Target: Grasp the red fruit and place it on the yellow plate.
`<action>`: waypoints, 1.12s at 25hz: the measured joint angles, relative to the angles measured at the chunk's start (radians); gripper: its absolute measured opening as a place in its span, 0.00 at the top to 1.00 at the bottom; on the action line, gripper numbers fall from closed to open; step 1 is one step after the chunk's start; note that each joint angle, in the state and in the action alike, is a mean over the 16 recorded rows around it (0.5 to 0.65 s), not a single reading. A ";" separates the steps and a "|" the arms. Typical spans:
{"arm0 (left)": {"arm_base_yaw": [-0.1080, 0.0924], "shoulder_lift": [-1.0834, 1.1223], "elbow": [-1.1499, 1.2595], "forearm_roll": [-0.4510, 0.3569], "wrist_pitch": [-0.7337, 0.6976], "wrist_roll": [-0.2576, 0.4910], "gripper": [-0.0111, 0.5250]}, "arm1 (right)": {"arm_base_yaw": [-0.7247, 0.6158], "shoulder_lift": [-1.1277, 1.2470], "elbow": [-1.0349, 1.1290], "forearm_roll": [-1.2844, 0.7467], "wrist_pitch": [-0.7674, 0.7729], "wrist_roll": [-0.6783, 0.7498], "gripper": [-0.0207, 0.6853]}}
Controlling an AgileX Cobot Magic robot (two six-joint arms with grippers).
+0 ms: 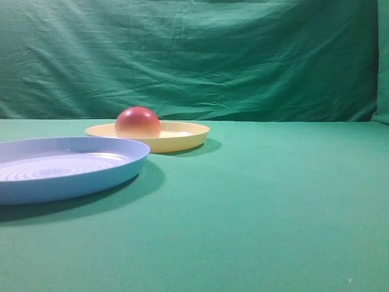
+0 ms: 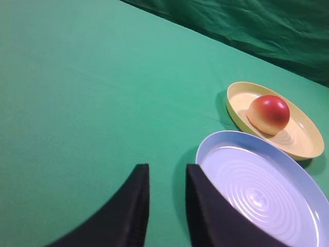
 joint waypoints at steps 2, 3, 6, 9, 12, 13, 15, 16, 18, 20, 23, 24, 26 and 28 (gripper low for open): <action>0.000 0.000 0.000 0.000 0.000 0.000 0.69 | 0.000 -0.046 0.038 -0.019 0.006 0.013 0.97; 0.000 0.000 0.000 0.000 0.000 0.000 0.69 | 0.000 -0.066 0.054 -0.032 0.010 0.022 0.97; 0.000 0.000 0.000 0.000 0.000 0.000 0.69 | 0.000 -0.111 0.094 -0.078 0.018 0.061 0.97; 0.000 0.000 0.000 0.000 0.000 0.000 0.69 | -0.006 -0.142 0.130 -0.127 0.004 0.108 0.97; 0.000 0.000 0.000 0.000 0.000 0.000 0.69 | -0.027 -0.175 0.169 -0.167 -0.038 0.159 0.97; 0.000 0.000 0.000 0.000 0.000 0.000 0.69 | -0.038 -0.188 0.184 -0.178 -0.056 0.176 0.97; 0.000 0.000 0.000 0.000 0.000 0.000 0.69 | -0.068 -0.218 0.216 -0.195 -0.096 0.208 0.97; 0.000 0.000 0.000 0.000 0.000 0.000 0.69 | -0.085 -0.236 0.234 -0.202 -0.116 0.222 0.97; 0.000 0.000 0.000 0.000 0.000 0.000 0.69 | -0.125 -0.277 0.274 -0.209 -0.160 0.245 0.97; 0.000 0.000 0.000 0.000 0.000 0.000 0.69 | -0.172 -0.327 0.320 -0.209 -0.205 0.260 0.97; 0.000 0.000 0.000 0.000 0.000 0.000 0.69 | -0.251 -0.417 0.398 -0.200 -0.266 0.269 0.97; 0.000 0.000 0.000 0.000 0.000 0.000 0.69 | -0.279 -0.450 0.426 -0.196 -0.283 0.270 0.97; 0.000 0.000 0.000 0.000 0.000 0.000 0.69 | -0.334 -0.520 0.485 -0.189 -0.313 0.270 0.97; 0.000 0.000 0.000 0.000 0.000 0.000 0.69 | -0.386 -0.591 0.545 -0.185 -0.337 0.269 0.97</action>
